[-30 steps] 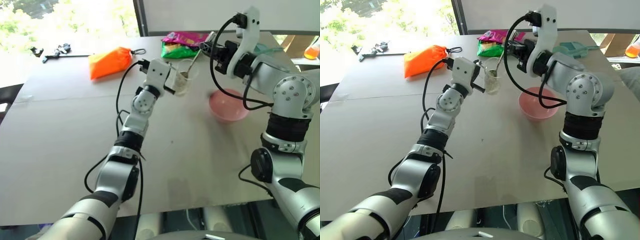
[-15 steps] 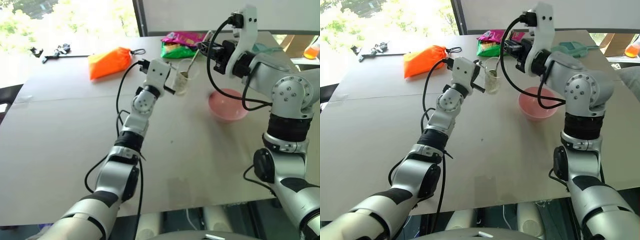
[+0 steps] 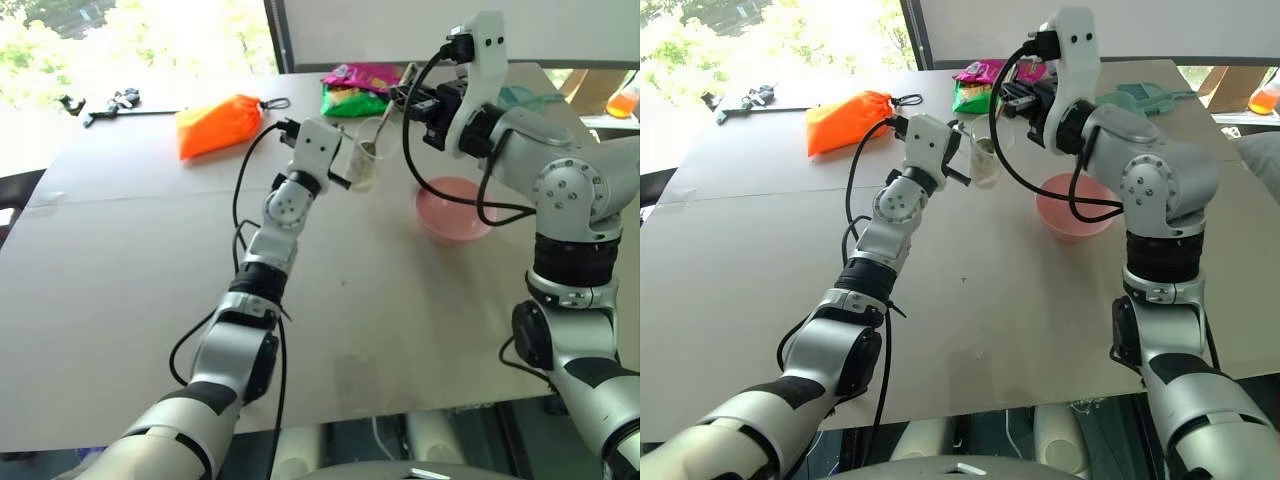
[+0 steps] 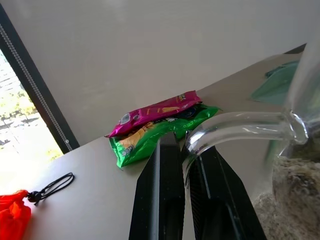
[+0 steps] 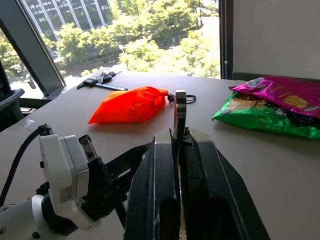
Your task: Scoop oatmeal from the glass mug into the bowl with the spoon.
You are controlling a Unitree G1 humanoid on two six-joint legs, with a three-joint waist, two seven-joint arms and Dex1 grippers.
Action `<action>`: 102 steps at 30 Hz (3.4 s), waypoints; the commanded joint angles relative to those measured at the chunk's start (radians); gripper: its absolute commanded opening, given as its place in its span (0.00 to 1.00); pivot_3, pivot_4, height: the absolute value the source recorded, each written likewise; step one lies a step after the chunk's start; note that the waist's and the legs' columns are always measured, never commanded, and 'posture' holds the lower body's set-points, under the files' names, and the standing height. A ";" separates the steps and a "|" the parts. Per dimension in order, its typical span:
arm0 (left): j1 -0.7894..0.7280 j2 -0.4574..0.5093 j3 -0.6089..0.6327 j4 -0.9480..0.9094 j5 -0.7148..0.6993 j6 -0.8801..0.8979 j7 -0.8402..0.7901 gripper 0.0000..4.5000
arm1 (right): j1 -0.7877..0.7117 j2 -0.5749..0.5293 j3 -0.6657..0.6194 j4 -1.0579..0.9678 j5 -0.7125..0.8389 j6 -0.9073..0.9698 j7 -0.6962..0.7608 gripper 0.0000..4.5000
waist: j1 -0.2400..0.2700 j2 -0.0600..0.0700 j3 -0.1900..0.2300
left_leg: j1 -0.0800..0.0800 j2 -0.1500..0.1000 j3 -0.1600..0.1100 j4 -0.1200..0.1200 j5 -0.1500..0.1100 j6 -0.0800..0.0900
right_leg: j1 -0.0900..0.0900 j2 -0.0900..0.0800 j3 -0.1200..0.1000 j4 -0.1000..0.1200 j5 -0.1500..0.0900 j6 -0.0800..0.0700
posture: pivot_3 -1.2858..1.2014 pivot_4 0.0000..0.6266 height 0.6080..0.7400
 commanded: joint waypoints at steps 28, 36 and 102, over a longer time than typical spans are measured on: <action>-0.011 0.010 0.007 -0.035 0.000 0.019 0.017 0.01 | -0.059 -0.013 -0.094 -0.012 0.059 0.022 -0.052 0.00 | -0.001 0.000 0.000 | 0.000 0.000 0.001 0.000 0.000 0.000 | 0.000 0.000 0.001 0.000 0.000 0.000 | 0.52 0.24 1.00; -0.012 0.007 0.005 -0.042 -0.002 0.027 0.016 0.01 | -0.074 0.029 -0.179 0.011 0.143 0.106 -0.113 0.00 | -0.001 0.000 0.000 | 0.000 0.000 0.001 0.000 0.000 0.000 | 0.000 0.000 0.001 0.001 0.000 0.000 | 0.52 0.24 1.00; -0.282 -0.113 -0.071 0.342 0.050 -0.031 -0.028 0.01 | 0.128 -0.182 -0.609 0.145 1.124 0.044 -0.974 0.00 | 0.002 0.001 0.000 | -0.001 0.001 0.012 -0.001 0.000 0.001 | -0.001 0.000 0.005 0.002 0.000 0.000 | 0.52 0.24 1.00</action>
